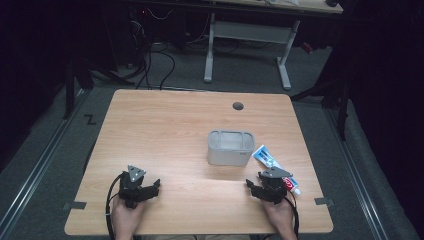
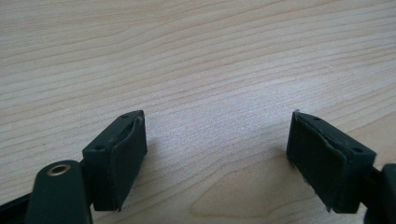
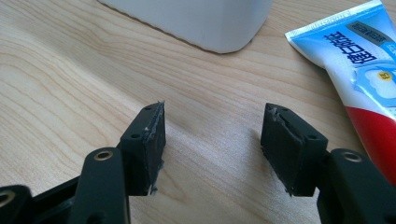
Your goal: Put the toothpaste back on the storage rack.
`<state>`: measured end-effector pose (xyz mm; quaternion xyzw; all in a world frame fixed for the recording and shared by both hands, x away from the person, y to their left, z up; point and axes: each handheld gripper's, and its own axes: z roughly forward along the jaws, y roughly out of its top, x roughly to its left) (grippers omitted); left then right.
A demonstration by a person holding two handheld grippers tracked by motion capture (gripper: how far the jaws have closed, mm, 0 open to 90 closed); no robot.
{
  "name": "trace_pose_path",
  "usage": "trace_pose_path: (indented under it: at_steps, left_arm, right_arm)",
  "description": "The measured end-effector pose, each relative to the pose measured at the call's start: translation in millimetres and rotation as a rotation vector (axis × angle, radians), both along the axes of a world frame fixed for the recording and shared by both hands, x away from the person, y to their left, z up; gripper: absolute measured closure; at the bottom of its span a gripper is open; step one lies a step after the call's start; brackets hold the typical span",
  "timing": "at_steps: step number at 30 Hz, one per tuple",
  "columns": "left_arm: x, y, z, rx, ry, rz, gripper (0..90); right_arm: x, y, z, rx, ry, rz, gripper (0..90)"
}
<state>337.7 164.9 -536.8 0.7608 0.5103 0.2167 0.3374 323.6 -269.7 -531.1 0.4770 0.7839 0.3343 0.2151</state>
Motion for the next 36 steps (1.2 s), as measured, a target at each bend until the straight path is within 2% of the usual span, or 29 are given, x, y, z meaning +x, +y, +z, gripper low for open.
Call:
trace_pose_path:
  at_steps: [21,26,36]
  left_arm:
    - [0.0,0.1,0.0,-0.001,0.001,0.000,20.6]
    - [0.0,0.1,0.0,-0.001,0.001,0.000,20.6]
    - [0.0,0.1,0.1,-0.001,0.001,-0.001,20.5]
  right_arm:
    - [-0.1,0.5,0.1,-0.001,0.000,0.004,41.2]
    - [-1.1,2.1,0.1,0.002,0.000,-0.023,42.3]
    - [-1.5,2.1,0.1,0.000,-0.003,-0.028,42.8]
